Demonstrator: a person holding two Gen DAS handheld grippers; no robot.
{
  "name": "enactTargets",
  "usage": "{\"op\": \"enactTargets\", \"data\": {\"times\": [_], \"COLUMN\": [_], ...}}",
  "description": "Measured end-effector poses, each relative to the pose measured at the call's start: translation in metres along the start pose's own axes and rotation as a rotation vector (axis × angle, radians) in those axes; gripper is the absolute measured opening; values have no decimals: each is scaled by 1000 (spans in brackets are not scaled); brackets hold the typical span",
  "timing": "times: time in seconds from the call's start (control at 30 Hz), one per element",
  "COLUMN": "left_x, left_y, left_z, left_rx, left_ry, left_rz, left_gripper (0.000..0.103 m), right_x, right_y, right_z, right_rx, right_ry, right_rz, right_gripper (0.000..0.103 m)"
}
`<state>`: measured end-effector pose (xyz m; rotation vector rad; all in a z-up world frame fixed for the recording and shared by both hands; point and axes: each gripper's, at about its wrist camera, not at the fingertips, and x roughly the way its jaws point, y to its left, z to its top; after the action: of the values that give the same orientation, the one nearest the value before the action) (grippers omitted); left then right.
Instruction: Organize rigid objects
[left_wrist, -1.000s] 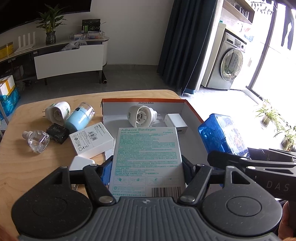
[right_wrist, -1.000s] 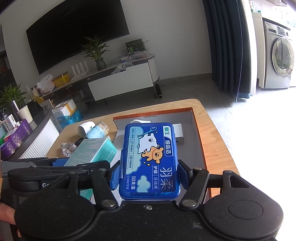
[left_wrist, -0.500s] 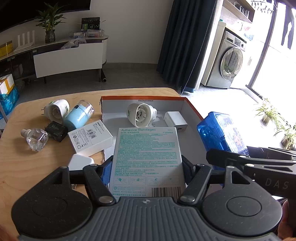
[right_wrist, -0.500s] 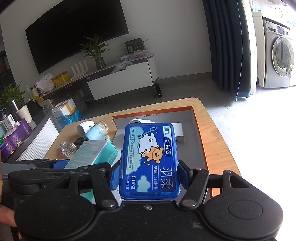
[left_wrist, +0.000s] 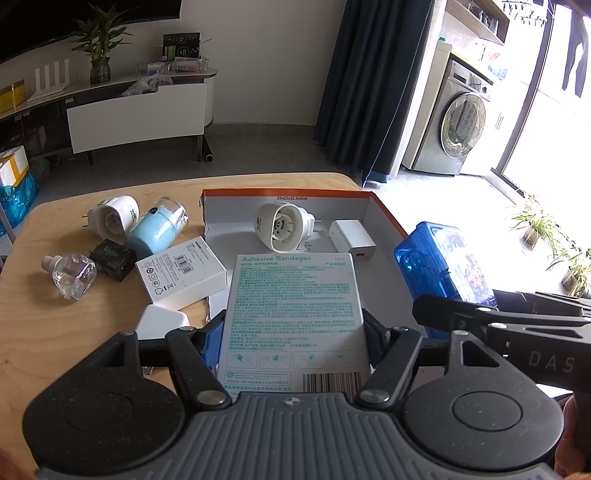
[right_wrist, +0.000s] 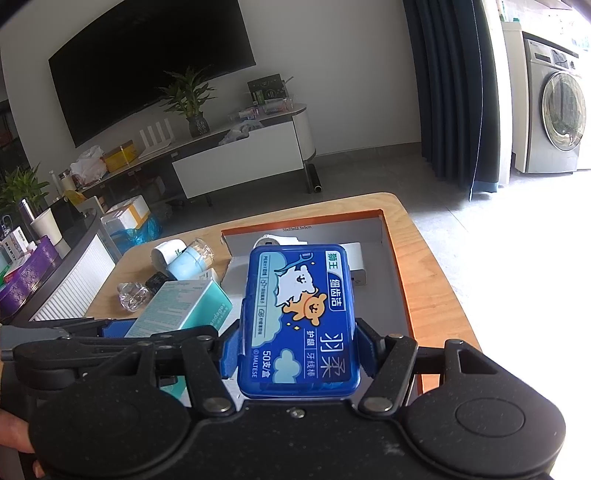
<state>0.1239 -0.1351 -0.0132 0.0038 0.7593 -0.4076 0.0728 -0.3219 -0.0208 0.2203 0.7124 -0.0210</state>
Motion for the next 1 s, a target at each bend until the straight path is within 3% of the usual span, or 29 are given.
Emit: {"op": "enactTargets", "data": {"times": [1.0], "left_x": [11], "left_y": [6], "left_z": [5], "left_rx": [5], "left_ry": [14], "left_rz": [17], "left_gripper": [71], "right_x": [17], "right_y": [-1], "right_z": [1], "right_rx": [-7], "right_ry": [16], "right_rz": [-9], "right_gripper": [74]}}
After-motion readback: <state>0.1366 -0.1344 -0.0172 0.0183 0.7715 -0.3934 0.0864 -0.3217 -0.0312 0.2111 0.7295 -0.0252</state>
